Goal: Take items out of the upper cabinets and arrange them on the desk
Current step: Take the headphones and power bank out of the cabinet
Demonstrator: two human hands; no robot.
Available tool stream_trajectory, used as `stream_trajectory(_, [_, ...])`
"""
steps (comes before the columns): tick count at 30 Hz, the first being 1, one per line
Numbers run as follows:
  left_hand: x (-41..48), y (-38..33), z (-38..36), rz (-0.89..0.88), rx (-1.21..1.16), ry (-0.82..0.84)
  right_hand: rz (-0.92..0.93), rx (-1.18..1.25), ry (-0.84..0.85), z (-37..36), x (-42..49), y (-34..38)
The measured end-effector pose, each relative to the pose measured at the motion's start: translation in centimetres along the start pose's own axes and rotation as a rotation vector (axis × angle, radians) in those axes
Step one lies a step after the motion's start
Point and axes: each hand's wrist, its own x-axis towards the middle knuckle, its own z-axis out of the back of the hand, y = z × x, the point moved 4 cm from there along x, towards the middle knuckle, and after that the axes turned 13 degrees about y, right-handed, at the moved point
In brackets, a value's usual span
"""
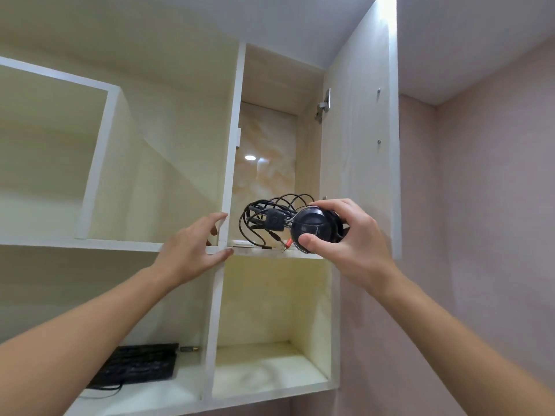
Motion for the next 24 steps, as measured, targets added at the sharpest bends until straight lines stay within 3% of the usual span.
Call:
stream_trajectory(7, [-0.2,-0.4,0.3,0.002,-0.003,0.040,-0.021,0.123,0.045,0.4,-4.1,-0.5])
stream_trajectory(21, [-1.4,-1.5,-0.5,-0.011,0.122,0.031,-0.125,0.023,0.169,-2.2,-9.5,-5.0])
stream_trajectory(24, [-1.7,-1.7,-0.2,0.004,0.063,-0.037,-0.146,0.022,0.171,-2.7,-9.7,-6.0])
